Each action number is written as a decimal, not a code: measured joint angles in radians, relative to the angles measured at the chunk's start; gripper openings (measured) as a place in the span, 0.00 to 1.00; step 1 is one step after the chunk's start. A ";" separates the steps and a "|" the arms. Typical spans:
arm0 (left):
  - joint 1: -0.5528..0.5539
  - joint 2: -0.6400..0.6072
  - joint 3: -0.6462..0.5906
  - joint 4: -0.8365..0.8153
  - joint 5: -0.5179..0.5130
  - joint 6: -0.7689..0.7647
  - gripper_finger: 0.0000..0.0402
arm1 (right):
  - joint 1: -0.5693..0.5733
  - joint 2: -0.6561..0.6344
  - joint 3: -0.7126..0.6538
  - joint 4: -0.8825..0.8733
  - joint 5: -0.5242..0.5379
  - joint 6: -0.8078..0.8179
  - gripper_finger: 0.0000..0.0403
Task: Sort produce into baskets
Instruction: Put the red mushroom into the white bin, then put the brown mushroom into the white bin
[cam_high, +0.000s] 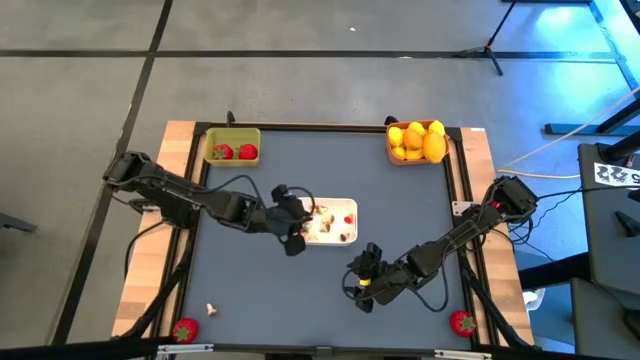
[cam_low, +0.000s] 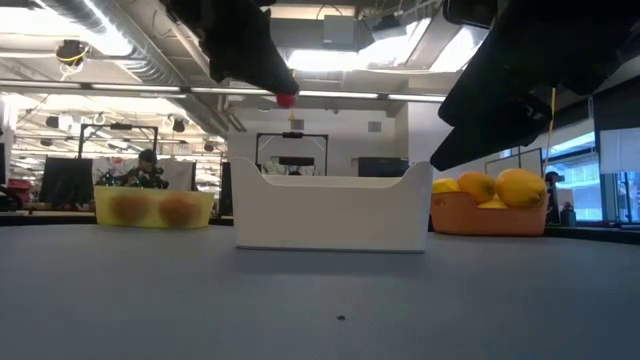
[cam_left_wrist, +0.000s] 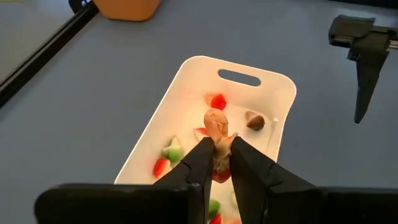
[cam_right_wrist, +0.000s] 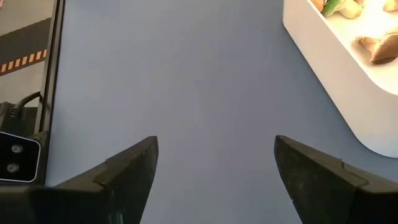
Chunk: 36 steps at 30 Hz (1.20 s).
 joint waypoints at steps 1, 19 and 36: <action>0.005 0.000 0.000 0.000 0.008 0.000 0.12 | 0.000 0.000 0.000 0.000 0.000 0.000 0.79; -0.049 -0.030 0.000 0.044 0.166 -0.010 0.61 | 0.000 0.000 0.000 -0.007 0.000 -0.007 0.79; -0.444 -0.095 0.000 -0.282 0.326 -0.568 0.61 | -0.001 -0.005 0.000 -0.019 0.019 -0.066 0.79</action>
